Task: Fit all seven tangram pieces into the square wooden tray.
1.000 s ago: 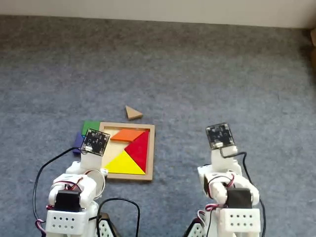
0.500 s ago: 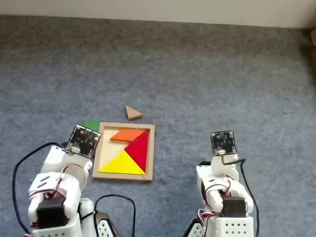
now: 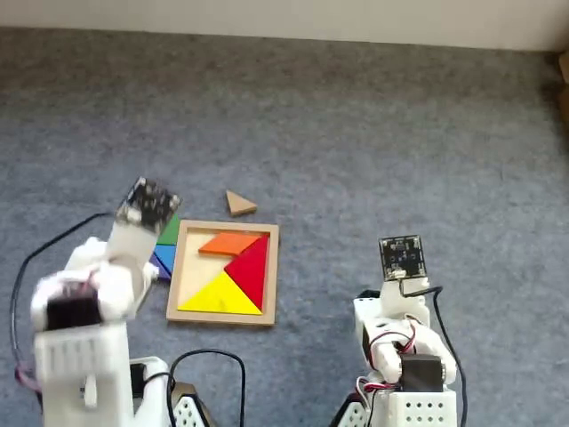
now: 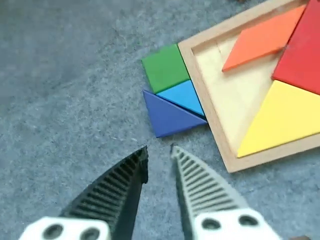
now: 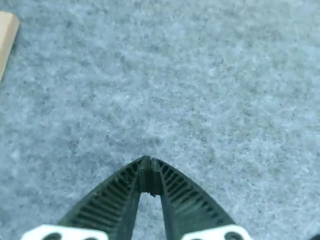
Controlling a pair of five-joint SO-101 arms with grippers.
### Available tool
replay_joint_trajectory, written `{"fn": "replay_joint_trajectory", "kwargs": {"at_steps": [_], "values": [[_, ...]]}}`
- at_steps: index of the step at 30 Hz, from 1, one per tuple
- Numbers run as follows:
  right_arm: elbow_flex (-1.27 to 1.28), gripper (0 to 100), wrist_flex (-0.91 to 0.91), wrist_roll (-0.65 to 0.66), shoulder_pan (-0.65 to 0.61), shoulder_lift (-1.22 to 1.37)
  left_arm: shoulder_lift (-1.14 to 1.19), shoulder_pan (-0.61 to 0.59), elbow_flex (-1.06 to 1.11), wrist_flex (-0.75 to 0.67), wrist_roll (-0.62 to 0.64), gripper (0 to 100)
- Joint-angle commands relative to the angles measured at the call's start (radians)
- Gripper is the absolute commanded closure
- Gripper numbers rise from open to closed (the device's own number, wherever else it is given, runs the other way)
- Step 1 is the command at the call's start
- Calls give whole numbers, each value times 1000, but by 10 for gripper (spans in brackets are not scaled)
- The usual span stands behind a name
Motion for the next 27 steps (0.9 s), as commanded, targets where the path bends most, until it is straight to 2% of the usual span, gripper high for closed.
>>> {"fn": "replay_joint_trajectory", "kwargs": {"at_steps": [1,6,16,21,27], "values": [[94,994,-22,-9,8,-12,341,-16,-168,-6,83,787],[94,994,-19,-9,10,-12,622,-16,-298,-84,229,748],[94,994,-16,-9,12,-12,970,-19,-397,-258,233,748],[94,994,-16,-9,13,-12,1095,-27,-484,-327,338,748],[94,994,-15,-9,13,-12,1283,-33,-636,-333,371,748]]}}
